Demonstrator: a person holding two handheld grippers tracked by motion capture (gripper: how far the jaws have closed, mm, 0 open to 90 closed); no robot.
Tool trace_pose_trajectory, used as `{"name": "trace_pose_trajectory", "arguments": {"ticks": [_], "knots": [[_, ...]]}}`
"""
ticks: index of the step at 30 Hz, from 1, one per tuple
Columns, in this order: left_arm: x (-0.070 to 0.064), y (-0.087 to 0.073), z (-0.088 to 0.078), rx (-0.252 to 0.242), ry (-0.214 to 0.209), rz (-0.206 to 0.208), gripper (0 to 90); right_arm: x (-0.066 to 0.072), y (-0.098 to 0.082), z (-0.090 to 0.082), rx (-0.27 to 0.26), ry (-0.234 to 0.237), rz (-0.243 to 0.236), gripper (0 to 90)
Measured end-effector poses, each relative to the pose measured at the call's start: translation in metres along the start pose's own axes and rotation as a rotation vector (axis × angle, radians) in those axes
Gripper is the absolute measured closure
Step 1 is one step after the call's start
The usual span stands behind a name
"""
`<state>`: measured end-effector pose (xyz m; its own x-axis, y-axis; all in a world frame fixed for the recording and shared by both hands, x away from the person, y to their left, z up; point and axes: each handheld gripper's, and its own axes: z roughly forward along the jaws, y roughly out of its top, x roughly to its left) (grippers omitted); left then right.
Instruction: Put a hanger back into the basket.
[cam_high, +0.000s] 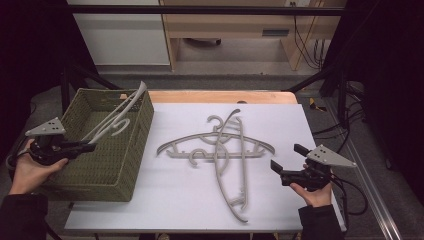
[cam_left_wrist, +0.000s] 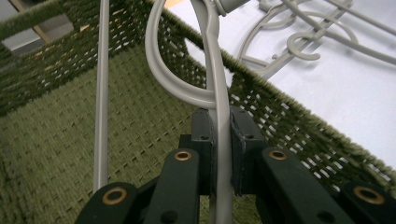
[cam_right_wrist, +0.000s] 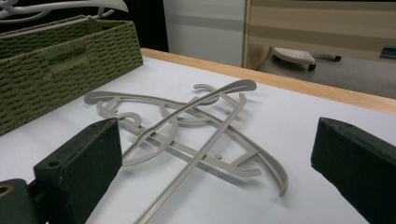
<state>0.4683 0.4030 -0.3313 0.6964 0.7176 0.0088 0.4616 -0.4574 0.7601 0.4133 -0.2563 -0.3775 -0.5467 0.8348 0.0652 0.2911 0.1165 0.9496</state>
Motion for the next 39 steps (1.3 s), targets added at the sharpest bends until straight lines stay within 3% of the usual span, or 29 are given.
{"name": "trace_pose_trajectory", "arguments": {"ticks": [9, 16, 21, 26, 31, 33, 35, 37, 39], "knots": [[0.010, -0.012, 0.005, 0.021, -0.004, -0.036, 81.3, 0.000, 0.000, 0.000, -0.002, 0.001, 0.001, 2.1], [0.009, -0.020, 0.009, 0.050, 0.003, -0.039, 81.3, 0.000, 0.000, 0.000, 0.000, 0.000, 0.000, 2.1], [0.009, -0.023, 0.023, 0.082, 0.017, -0.044, 81.2, 0.000, 0.000, 0.000, -0.001, 0.001, -0.001, 2.1], [0.008, -0.025, 0.024, 0.082, 0.021, -0.052, 81.2, 0.000, 0.000, 0.000, 0.000, 0.001, -0.001, 2.1], [0.010, -0.028, 0.028, 0.136, 0.032, -0.068, 80.6, 0.001, 0.000, 0.000, -0.001, 0.003, -0.002, 2.1], [0.009, -0.029, 0.031, 0.146, 0.066, -0.080, 80.3, 0.001, 0.000, 0.000, 0.002, 0.002, -0.003, 2.1], [0.009, -0.029, 0.032, 0.161, 0.069, -0.073, 79.6, 0.001, 0.000, 0.000, 0.001, 0.004, -0.004, 2.1], [0.007, -0.028, 0.037, 0.195, 0.097, -0.106, 78.2, 0.001, 0.000, 0.000, -0.001, 0.002, -0.003, 2.1], [0.007, -0.029, 0.038, 0.197, 0.103, -0.105, 77.5, 0.001, 0.000, -0.001, 0.000, 0.004, 0.000, 2.1]]}}
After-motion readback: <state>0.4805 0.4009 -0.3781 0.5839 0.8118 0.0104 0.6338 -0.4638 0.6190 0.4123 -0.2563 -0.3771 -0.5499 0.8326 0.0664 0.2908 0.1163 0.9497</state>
